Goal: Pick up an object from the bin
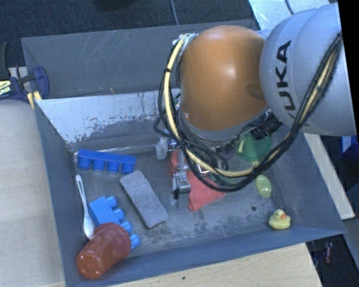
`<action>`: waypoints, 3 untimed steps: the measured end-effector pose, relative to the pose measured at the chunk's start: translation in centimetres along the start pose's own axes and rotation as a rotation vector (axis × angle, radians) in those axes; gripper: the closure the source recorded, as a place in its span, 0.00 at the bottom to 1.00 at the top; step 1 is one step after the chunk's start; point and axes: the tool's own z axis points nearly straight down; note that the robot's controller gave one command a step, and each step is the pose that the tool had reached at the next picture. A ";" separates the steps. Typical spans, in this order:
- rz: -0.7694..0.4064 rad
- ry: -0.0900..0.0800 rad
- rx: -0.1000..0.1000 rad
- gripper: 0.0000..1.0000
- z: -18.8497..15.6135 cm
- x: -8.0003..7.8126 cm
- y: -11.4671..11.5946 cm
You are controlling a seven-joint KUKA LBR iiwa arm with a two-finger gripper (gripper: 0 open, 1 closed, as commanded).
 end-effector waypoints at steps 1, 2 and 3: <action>0.003 -0.009 -0.002 0.00 -0.5 -0.1 -0.1; 0.087 -0.008 -0.003 0.00 -0.3 -1.6 -1.0; 0.088 -0.009 -0.002 0.00 1.0 -2.6 -4.2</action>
Offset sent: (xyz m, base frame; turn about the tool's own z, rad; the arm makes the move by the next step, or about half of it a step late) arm 0.0357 -0.0251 -0.0017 0.2101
